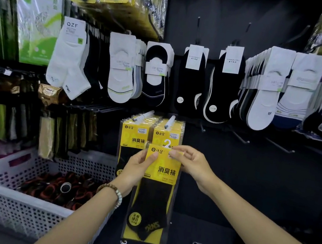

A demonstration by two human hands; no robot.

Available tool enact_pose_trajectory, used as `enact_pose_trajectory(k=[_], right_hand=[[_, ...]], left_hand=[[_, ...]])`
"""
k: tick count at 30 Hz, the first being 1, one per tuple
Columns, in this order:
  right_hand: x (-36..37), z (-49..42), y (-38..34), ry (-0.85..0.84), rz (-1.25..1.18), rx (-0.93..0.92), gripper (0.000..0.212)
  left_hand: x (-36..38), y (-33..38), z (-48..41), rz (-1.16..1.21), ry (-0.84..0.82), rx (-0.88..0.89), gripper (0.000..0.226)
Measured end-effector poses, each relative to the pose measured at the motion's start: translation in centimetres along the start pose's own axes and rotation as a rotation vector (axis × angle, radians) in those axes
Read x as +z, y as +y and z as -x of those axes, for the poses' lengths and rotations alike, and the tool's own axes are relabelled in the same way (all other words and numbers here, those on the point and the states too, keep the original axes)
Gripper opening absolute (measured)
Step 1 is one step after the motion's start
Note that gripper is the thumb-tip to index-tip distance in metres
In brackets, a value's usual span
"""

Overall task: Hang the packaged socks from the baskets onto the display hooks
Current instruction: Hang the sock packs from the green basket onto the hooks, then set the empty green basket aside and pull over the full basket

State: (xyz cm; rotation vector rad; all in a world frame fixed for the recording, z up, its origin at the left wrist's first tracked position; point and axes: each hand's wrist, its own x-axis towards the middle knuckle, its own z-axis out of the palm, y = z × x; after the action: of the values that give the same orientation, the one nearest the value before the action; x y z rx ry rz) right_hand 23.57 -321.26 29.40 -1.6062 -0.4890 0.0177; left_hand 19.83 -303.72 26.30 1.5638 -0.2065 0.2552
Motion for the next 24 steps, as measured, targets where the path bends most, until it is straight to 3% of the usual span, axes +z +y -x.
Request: enact_pose_trajectory(k=[3, 7, 12, 16, 20, 24], right_hand=[[0.1, -0.7, 1.2, 0.107, -0.075, 0.022, 0.013], [0.3, -3.4, 1.1, 0.323, -0.054, -0.015, 0.006], [1.6, -7.3, 0.9, 0.349, 0.014, -0.038, 0.004], [2.3, -9.1, 2.3, 0.411, 0.036, 0.007, 0.032], [2.0, -8.6, 3.9, 0.416, 0.048, 0.013, 0.018], [-0.4, -3.9, 7.1, 0.462, 0.112, 0.109, 0.03]], left_hand=[[0.4, -0.2, -1.4, -0.049, 0.074, 0.02, 0.029], [0.7, -1.1, -3.4, -0.079, 0.115, 0.003, 0.051], [0.3, -2.3, -5.5, -0.102, 0.172, 0.026, 0.059], [-0.6, -3.7, -7.1, -0.146, 0.203, 0.005, 0.058], [-0.7, -5.6, -7.1, -0.191, 0.222, 0.03, 0.058], [-0.3, -8.8, -3.9, -0.231, 0.17, -0.077, 0.062]])
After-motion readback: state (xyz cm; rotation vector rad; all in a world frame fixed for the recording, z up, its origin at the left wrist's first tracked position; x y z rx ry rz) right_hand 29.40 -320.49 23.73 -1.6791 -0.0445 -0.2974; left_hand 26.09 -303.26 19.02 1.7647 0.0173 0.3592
